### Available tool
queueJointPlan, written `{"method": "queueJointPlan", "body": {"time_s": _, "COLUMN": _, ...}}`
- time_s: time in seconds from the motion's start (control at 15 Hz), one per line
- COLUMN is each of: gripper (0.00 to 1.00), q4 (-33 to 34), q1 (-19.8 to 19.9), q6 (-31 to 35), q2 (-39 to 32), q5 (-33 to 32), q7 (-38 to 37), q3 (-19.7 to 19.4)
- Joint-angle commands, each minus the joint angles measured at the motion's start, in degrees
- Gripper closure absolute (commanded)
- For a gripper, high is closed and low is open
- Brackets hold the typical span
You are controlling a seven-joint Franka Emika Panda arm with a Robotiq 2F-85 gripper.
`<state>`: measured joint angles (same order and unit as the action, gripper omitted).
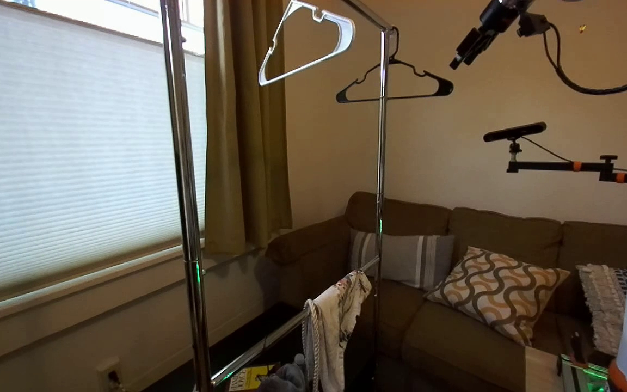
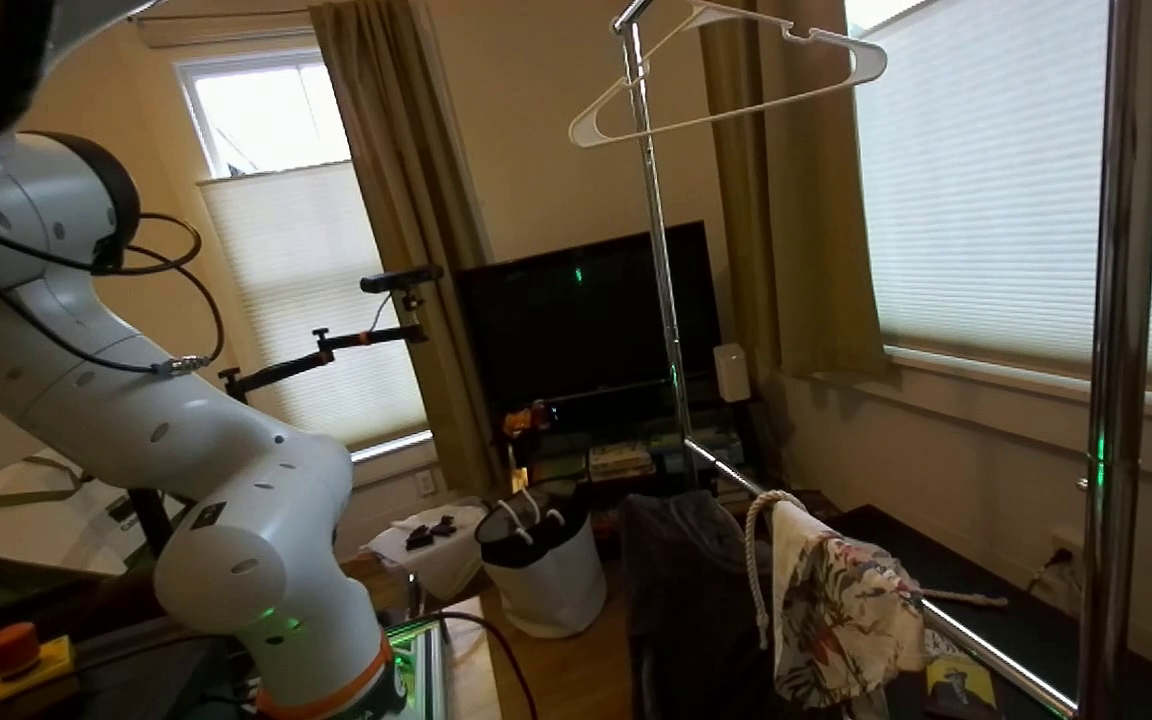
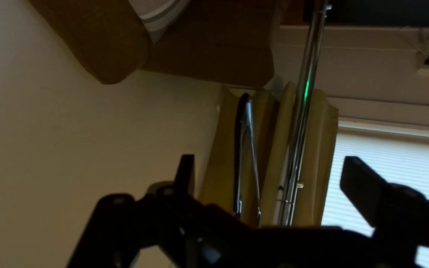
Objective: Move the black hanger from the right to the left on the top rod
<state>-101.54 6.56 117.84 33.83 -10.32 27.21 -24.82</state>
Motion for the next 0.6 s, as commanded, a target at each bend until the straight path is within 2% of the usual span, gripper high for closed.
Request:
{"method": "queueJointPlan", "body": {"time_s": 0.0, "gripper": 0.0, "q4": 3.0, "q1": -5.1, "q6": -3.9, "q2": -1.8, "q5": 10.5, "q7": 7.2, "q3": -6.4}}
{"method": "queueJointPlan", "body": {"time_s": 0.27, "gripper": 0.0, "q4": 8.0, "q1": -8.1, "q6": -9.6, "q2": -5.5, "q5": 19.8, "q7": 15.0, "q3": -12.9}}
{"method": "queueJointPlan", "body": {"time_s": 0.53, "gripper": 0.02, "q4": 12.3, "q1": -8.9, "q6": -12.4, "q2": -10.8, "q5": 24.3, "q7": 18.1, "q3": -15.5}}
